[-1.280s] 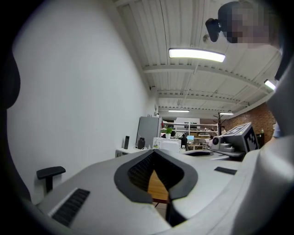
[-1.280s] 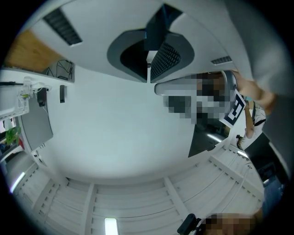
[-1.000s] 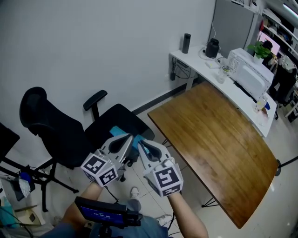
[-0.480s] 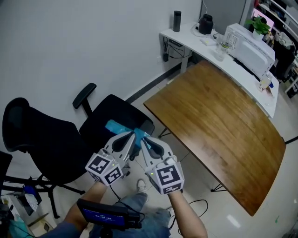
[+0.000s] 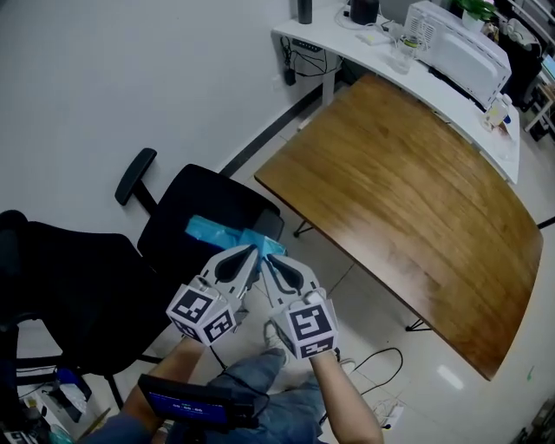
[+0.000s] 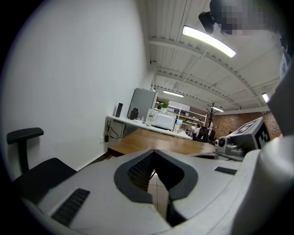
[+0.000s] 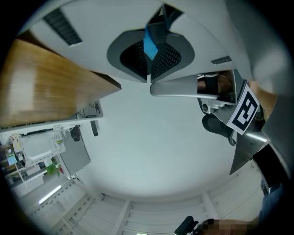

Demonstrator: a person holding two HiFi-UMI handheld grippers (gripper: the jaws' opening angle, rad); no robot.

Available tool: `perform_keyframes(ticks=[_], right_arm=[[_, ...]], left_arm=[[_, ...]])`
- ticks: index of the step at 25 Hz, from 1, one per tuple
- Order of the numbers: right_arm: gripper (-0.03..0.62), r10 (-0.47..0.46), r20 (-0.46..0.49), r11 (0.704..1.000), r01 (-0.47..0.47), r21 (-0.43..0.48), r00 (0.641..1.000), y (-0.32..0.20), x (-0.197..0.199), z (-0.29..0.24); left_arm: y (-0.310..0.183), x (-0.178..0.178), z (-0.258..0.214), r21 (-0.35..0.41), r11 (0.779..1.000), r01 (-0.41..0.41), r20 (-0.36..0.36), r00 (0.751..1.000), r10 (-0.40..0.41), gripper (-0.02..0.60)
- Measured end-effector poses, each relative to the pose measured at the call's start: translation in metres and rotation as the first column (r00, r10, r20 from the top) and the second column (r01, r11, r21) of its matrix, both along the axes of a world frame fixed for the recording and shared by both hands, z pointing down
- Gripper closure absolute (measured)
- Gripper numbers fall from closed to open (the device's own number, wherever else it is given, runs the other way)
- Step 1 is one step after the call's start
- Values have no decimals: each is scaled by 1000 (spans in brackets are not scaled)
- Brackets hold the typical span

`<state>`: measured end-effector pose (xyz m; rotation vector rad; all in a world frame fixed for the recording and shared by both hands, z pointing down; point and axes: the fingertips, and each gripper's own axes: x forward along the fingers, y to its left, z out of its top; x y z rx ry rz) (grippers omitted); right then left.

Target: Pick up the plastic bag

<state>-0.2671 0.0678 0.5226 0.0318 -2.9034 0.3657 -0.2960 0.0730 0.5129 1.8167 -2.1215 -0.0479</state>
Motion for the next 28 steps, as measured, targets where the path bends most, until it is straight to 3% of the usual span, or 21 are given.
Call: perform_keyframes(ticks=[6, 12, 18, 24, 28], right_arm=[[536, 59, -54, 994, -63, -91, 997, -9, -9, 45], [476, 144, -172, 943, -188, -275, 975, -23, 0, 109], [436, 178, -238, 855, -270, -442, 955, -27, 3, 155], [361, 176, -266, 720, -308, -622, 948, -25, 0, 186], [355, 172, -268, 671, -312, -673, 948, -22, -4, 197]], left_arm=[[-1, -9, 29, -47, 999, -14, -29, 1000, 12, 575], [0, -15, 44, -86, 996, -25, -47, 999, 21, 575], [0, -21, 54, -98, 995, -33, -49, 998, 28, 575], [0, -27, 59, -120, 992, -37, -48, 998, 32, 575], [-2, -30, 62, -114, 993, -32, -51, 998, 26, 575]])
